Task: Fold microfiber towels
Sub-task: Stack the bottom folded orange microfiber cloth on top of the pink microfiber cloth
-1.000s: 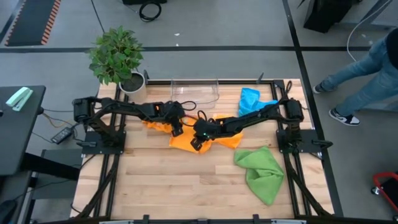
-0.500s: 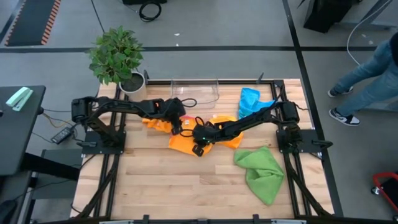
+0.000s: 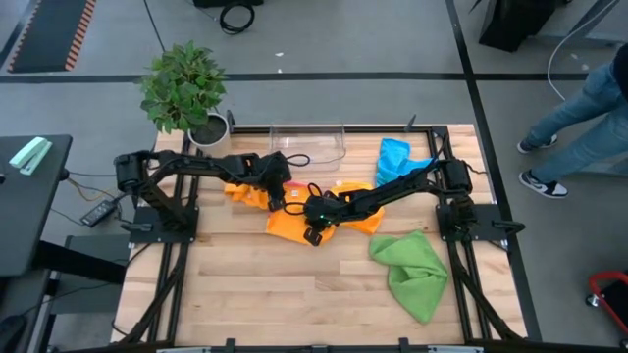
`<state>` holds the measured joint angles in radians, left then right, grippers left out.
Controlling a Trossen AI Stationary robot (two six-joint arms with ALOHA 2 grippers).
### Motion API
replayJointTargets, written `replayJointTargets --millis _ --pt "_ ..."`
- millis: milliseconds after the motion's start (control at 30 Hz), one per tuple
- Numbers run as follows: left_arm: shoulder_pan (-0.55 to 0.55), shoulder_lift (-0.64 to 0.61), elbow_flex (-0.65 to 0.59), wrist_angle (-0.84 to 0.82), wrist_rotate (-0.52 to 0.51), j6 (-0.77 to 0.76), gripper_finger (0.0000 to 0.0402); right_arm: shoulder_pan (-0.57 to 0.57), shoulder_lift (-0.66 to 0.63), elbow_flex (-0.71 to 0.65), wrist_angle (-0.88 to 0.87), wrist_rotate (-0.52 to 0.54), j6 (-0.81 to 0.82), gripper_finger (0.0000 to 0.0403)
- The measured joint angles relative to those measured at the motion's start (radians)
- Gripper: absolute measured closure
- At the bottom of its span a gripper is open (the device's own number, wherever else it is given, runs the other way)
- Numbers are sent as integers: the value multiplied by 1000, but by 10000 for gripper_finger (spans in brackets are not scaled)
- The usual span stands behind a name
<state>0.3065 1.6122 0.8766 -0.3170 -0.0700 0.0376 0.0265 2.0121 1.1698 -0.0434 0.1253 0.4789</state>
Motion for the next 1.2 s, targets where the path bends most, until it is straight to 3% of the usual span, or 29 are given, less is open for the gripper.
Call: replayJointTargets --millis 500,600,767,1000,1200 --pt "-17 27 2 33 5 1 242 -7 0 0 1 -1 4 364" --pt "-17 14 3 31 5 1 281 -11 0 0 1 -3 22 364" --pt "-17 13 3 27 40 2 386 -25 0 0 2 -3 26 364" --pt "-16 6 3 21 36 15 392 -35 0 0 1 -2 45 364" --pt "-11 -6 58 6 -109 119 391 -30 0 0 1 4 45 364"
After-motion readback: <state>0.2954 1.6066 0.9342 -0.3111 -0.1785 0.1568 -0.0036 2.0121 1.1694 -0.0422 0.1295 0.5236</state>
